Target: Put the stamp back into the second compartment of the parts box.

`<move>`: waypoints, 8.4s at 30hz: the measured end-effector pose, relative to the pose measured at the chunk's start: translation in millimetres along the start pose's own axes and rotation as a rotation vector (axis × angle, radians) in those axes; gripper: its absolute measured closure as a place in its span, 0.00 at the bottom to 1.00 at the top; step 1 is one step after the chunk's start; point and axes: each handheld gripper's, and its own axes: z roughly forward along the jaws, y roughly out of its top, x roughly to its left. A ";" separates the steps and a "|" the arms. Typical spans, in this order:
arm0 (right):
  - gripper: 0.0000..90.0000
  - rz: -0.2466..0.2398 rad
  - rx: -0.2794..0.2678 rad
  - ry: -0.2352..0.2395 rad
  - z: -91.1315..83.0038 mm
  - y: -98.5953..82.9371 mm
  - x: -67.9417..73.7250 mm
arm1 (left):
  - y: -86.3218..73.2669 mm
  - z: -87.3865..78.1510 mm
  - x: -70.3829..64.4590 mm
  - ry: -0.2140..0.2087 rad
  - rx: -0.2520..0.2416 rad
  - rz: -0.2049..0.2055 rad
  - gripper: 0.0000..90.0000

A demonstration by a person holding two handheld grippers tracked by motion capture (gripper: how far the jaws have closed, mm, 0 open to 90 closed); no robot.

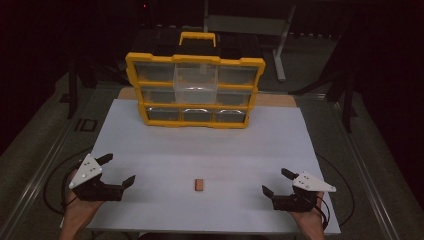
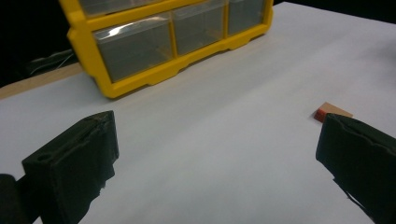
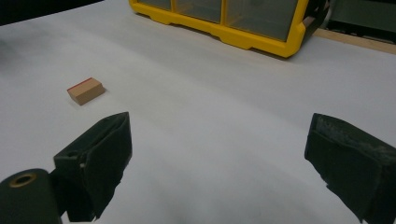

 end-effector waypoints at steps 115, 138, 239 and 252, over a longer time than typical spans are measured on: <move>0.08 0.018 -0.024 0.018 -0.7 -0.5 -2.3 | 59.9 129.4 -42.3 -0.249 0.246 0.270 0.00; 0.08 0.022 -0.025 0.025 -0.3 -0.7 -2.7 | 60.0 148.6 -58.7 -0.315 0.269 0.285 0.00; 0.08 0.036 -0.017 0.020 2.1 -2.8 -3.7 | 64.7 168.2 -75.7 -0.453 0.463 0.211 0.62; 0.08 0.038 -0.016 0.022 2.4 -3.0 -3.7 | 72.0 158.3 -62.5 -0.399 0.444 0.158 0.62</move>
